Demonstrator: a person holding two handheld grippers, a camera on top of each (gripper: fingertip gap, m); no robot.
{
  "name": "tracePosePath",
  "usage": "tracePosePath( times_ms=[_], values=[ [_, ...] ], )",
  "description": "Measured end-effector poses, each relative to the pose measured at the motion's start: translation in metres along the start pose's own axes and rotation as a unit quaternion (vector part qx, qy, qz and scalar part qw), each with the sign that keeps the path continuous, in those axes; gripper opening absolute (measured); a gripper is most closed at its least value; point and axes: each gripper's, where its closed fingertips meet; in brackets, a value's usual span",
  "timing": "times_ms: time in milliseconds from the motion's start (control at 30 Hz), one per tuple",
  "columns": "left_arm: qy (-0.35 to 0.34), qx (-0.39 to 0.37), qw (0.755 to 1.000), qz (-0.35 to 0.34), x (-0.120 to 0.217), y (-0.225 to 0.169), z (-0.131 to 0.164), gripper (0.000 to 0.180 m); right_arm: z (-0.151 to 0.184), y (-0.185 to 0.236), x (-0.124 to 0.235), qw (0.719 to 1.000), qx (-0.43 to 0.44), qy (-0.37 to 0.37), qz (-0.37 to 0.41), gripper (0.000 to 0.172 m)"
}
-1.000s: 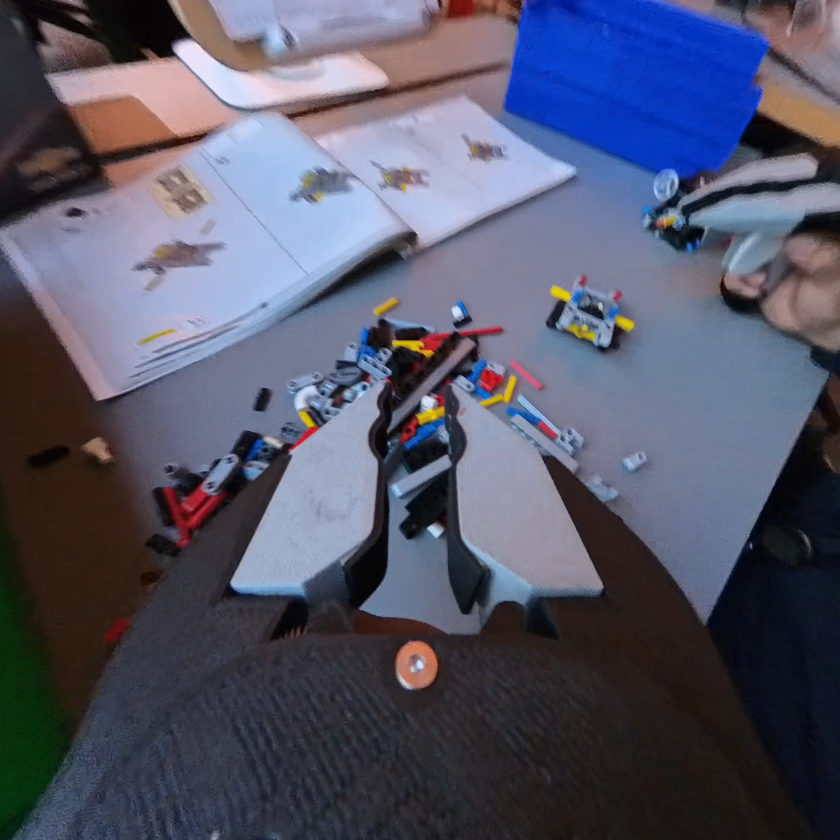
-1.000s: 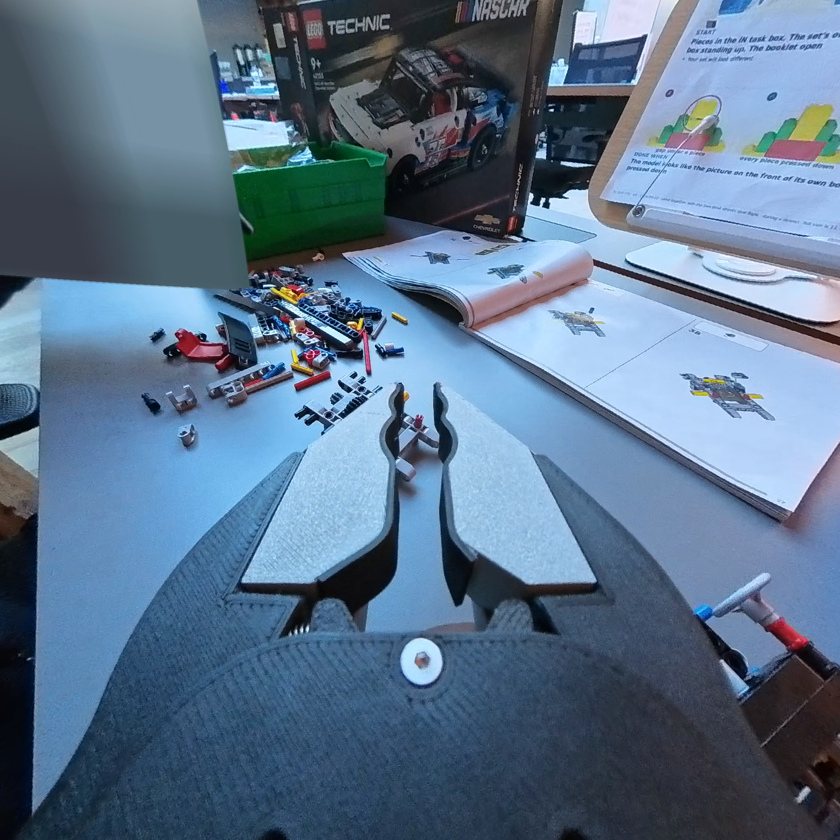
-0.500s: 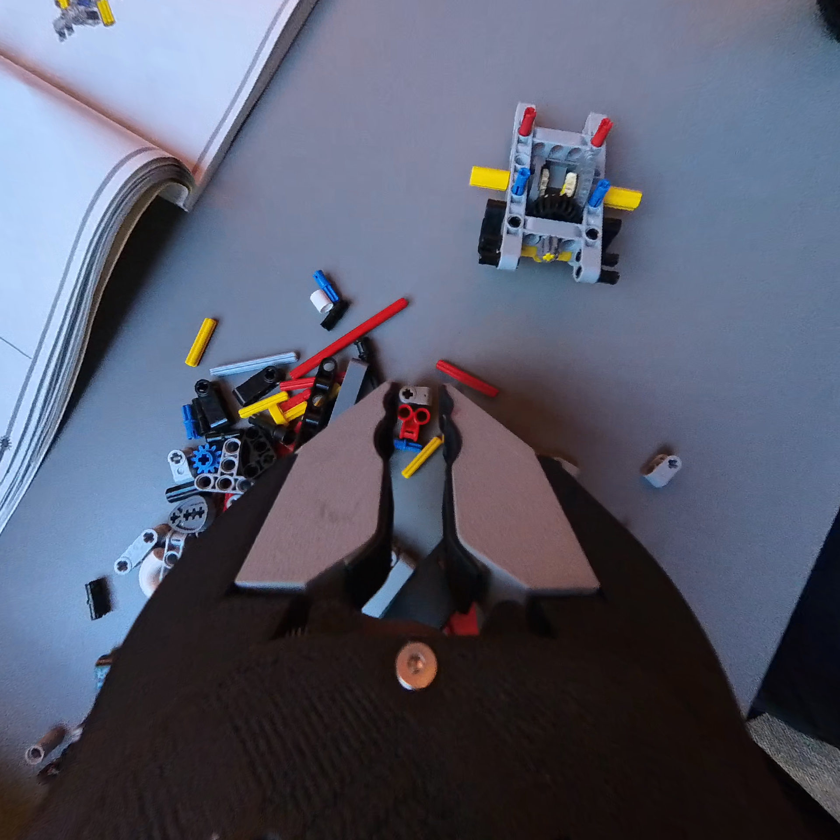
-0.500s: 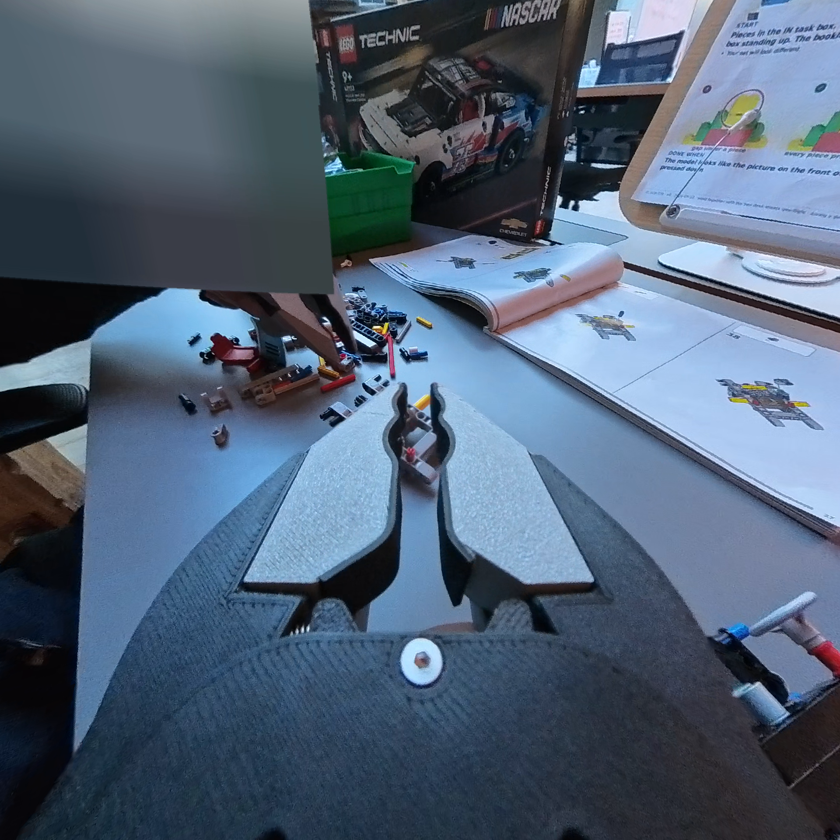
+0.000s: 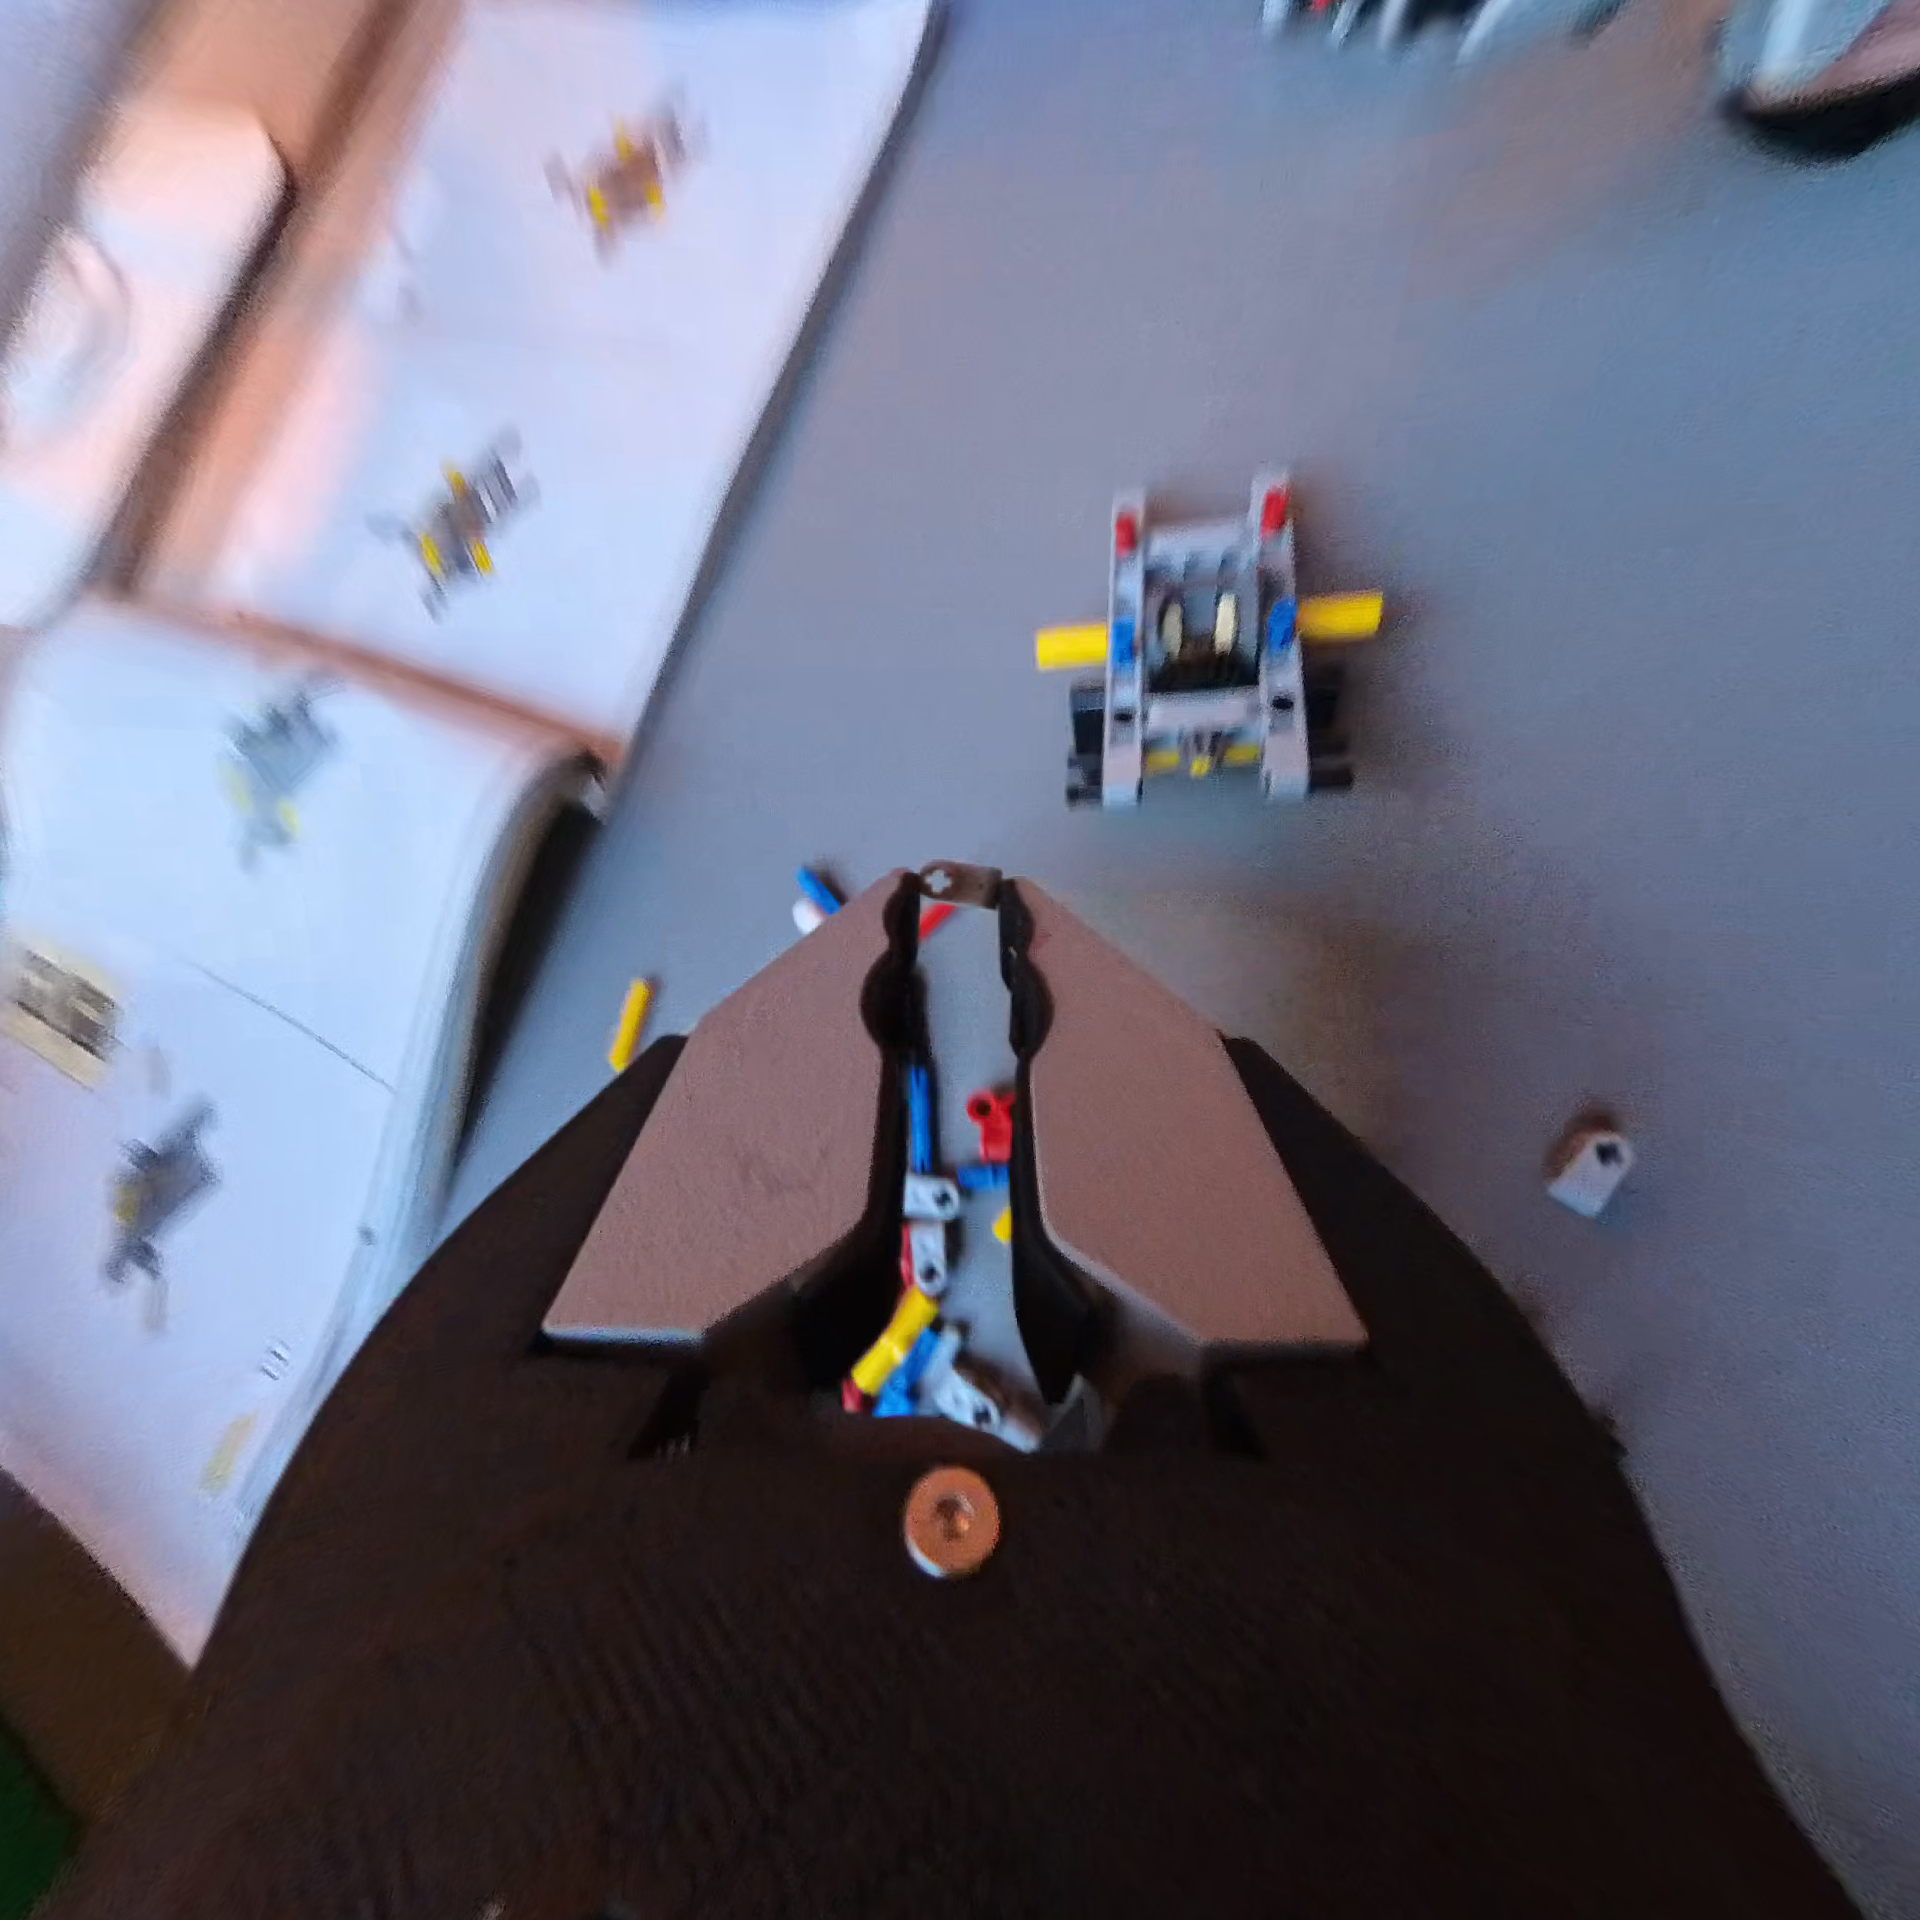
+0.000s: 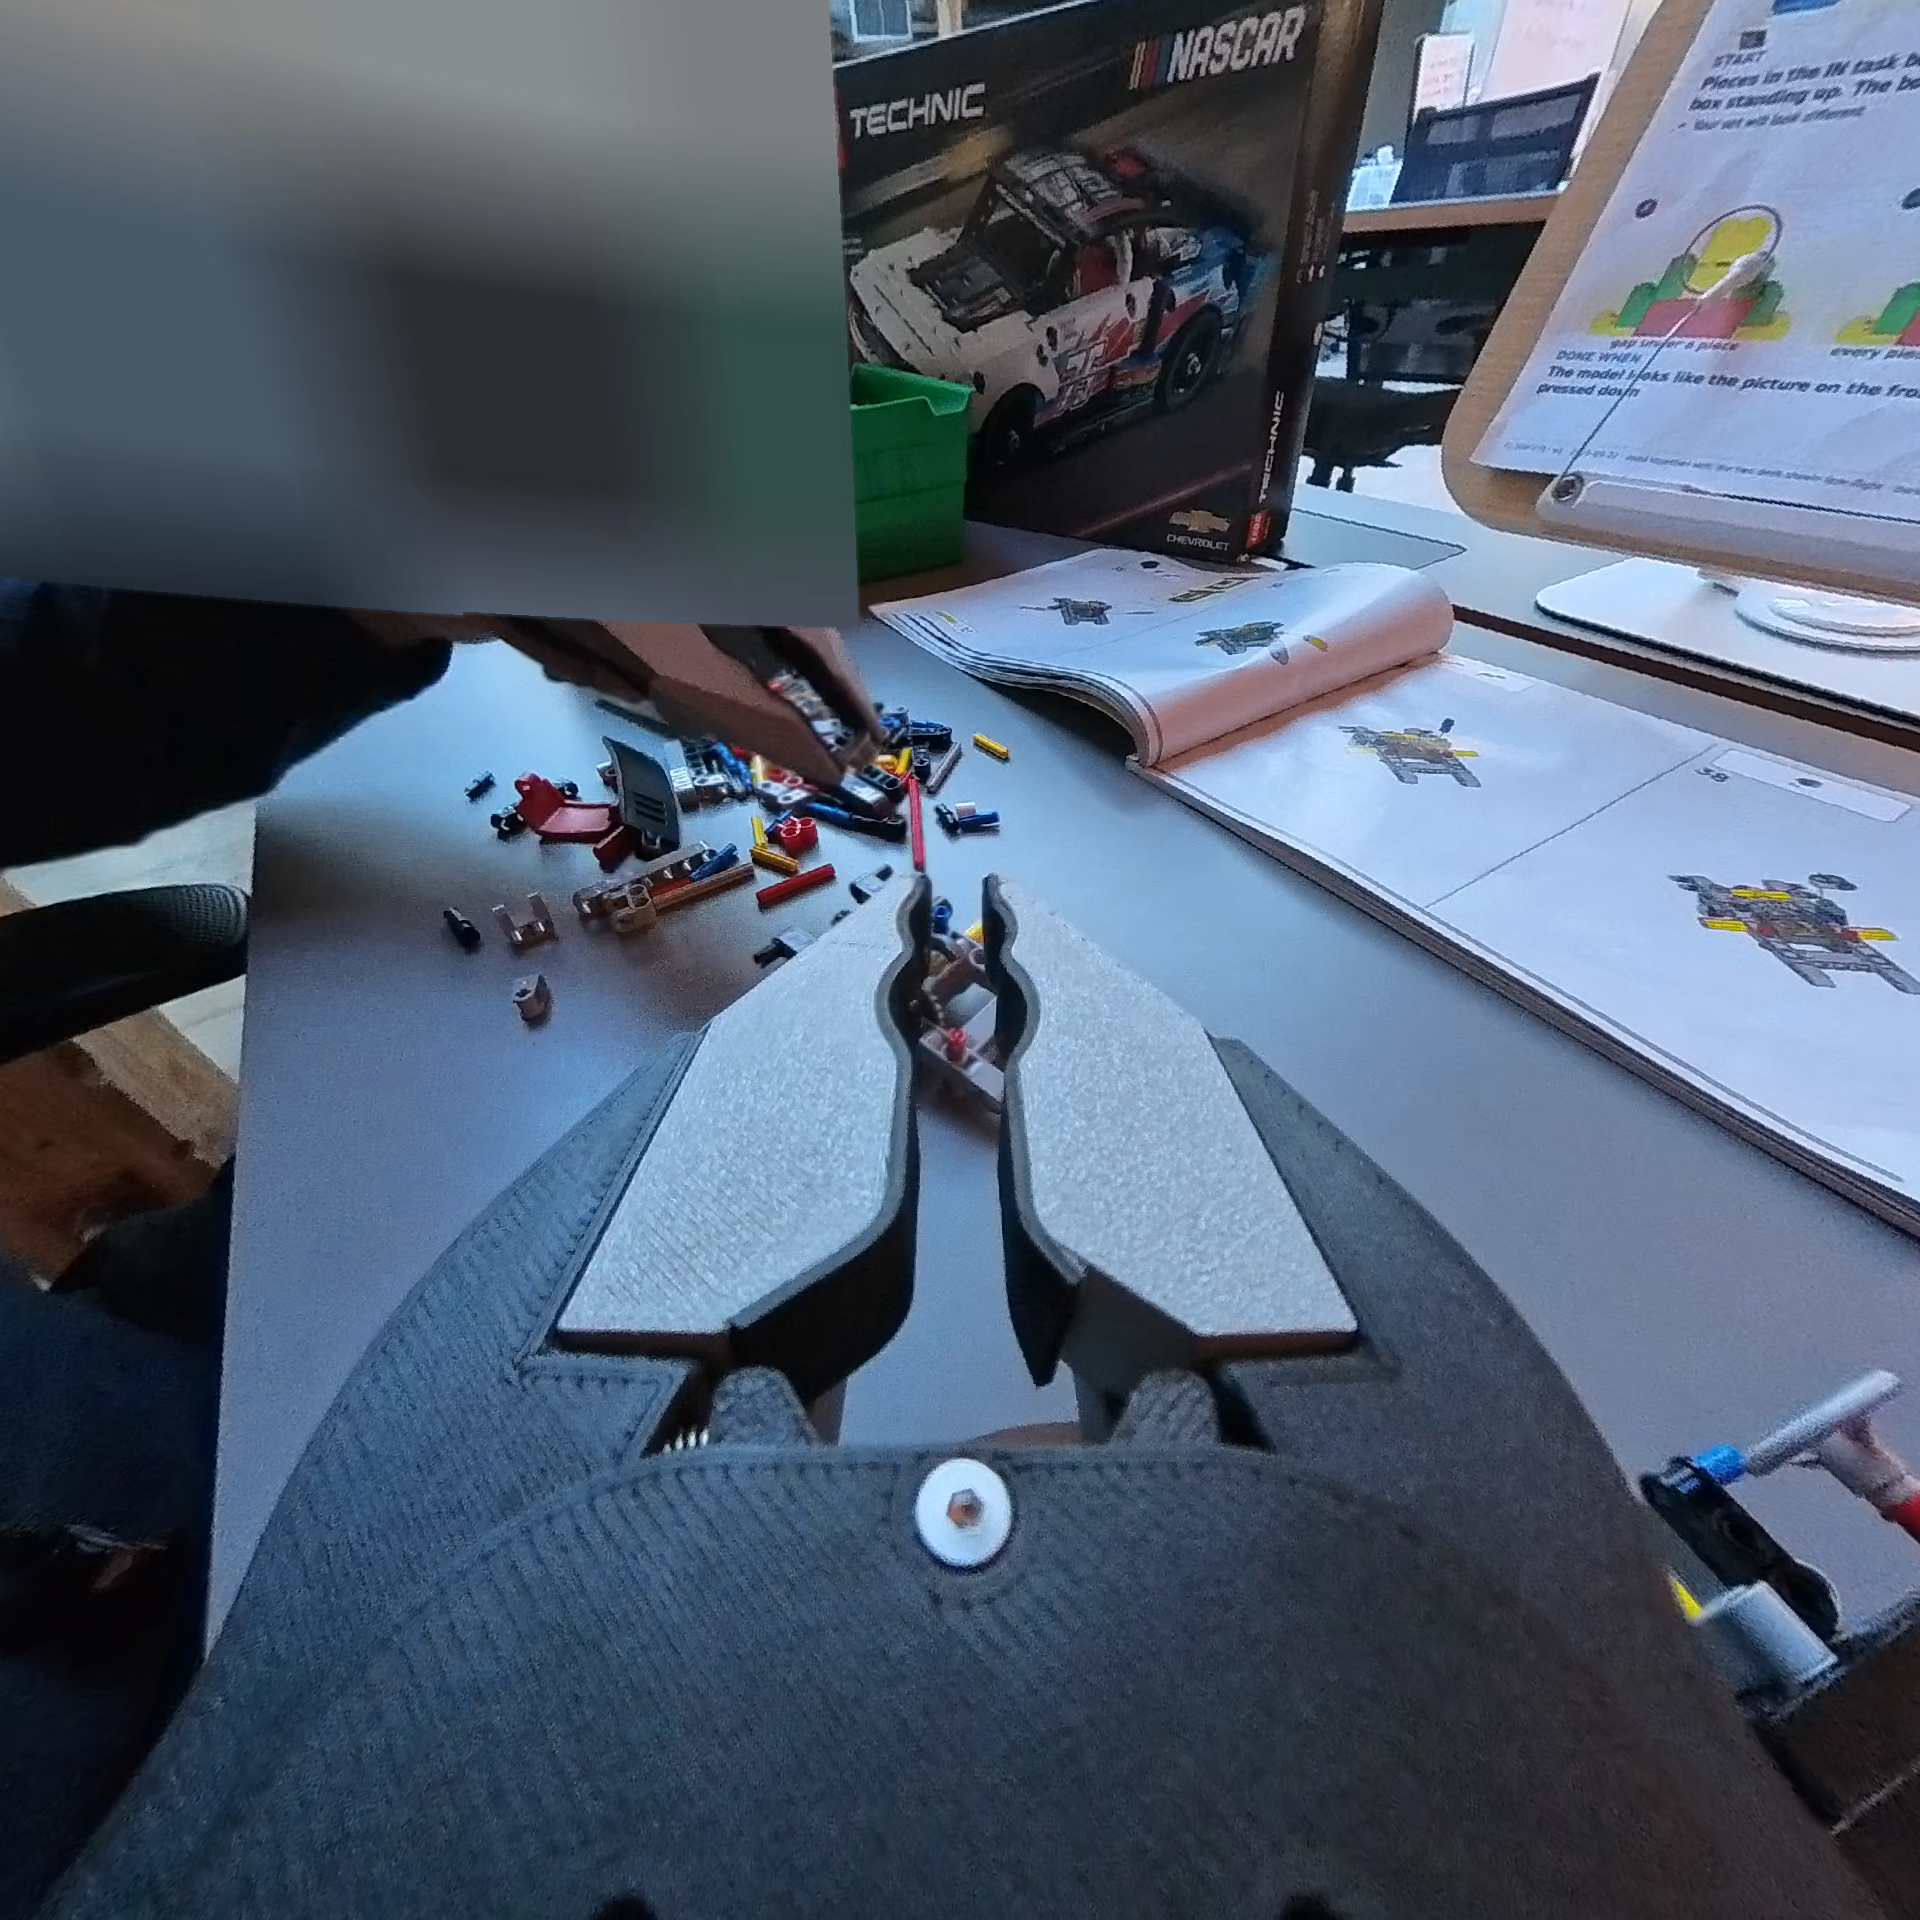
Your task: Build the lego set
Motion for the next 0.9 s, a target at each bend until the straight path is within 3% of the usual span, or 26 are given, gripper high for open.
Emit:
tracePosePath(
  times_ms=[133,200,467,567,767,900],
  values=[
    [-0.108,-0.100,0.988,-0.039,0.008,-0.008,-0.047,0.012,0.000,0.003,-0.001,1.000,-0.003,0.001,-0.012,0.008],
    [-0.131,-0.119,0.982,-0.068,0.007,-0.007,-0.057,0.013,0.000,0.003,0.000,1.000,-0.006,-0.002,-0.015,0.008],
    [-0.214,-0.050,0.976,0.001,0.004,-0.015,-0.079,0.012,-0.003,0.002,0.000,0.999,-0.029,-0.012,-0.026,0.008],
    [-0.211,-0.039,0.977,-0.004,-0.002,-0.007,-0.076,0.012,-0.004,0.003,-0.001,0.999,-0.034,-0.012,-0.035,0.008],
    [-0.211,-0.122,0.969,-0.042,-0.007,-0.013,-0.082,0.012,-0.007,-0.002,0.003,0.997,-0.059,-0.024,-0.041,0.010],
    [-0.231,-0.125,0.963,-0.068,-0.002,-0.010,-0.090,0.012,-0.006,-0.001,0.004,0.997,-0.058,-0.024,-0.041,0.010]
  ],
)
Point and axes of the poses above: each gripper's, where its closed fingertips meet, x back along the fingers, z out of its underside, y = z × x across the jaws, and after that the axes turned 1 degree about -x, right-handed
